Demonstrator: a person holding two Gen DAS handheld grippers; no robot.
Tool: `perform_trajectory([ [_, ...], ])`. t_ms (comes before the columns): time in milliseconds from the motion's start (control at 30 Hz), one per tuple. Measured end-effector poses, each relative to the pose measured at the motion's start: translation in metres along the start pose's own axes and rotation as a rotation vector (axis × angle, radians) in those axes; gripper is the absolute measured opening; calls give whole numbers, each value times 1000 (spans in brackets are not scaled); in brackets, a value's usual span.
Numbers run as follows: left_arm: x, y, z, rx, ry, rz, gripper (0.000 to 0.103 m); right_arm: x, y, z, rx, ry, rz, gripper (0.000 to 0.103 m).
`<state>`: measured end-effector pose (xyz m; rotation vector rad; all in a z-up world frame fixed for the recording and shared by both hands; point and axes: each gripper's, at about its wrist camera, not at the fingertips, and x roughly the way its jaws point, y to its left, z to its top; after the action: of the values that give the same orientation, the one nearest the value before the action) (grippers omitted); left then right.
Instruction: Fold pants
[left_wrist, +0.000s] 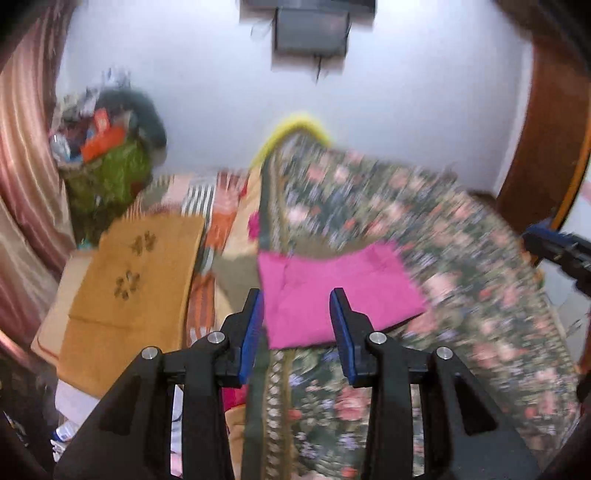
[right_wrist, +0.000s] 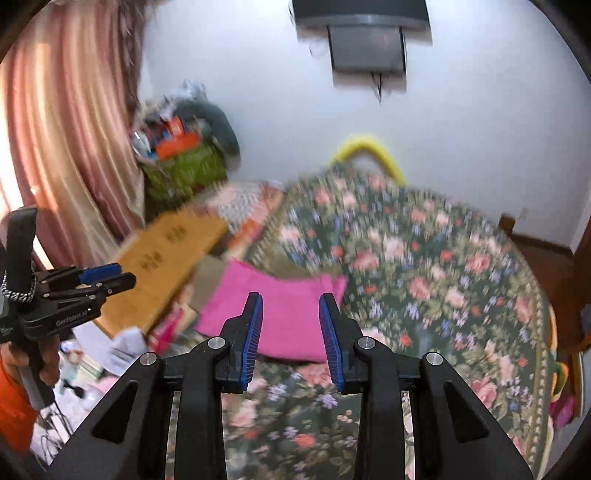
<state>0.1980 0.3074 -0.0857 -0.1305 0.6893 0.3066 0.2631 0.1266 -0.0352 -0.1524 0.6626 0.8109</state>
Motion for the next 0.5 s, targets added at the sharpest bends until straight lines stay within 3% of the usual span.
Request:
perform_trajectory([
  [267, -148, -33, 1, 27, -293, -55, 37, -115, 48, -3, -55, -250, 39, 28],
  [400, -195, -45, -19, 42, -394, -42, 39, -154, 68, -18, -60, -345, 76, 28],
  [500, -215, -49, -36, 33, -441, -35, 49, -170, 77, -31, -50, -388, 91, 28],
])
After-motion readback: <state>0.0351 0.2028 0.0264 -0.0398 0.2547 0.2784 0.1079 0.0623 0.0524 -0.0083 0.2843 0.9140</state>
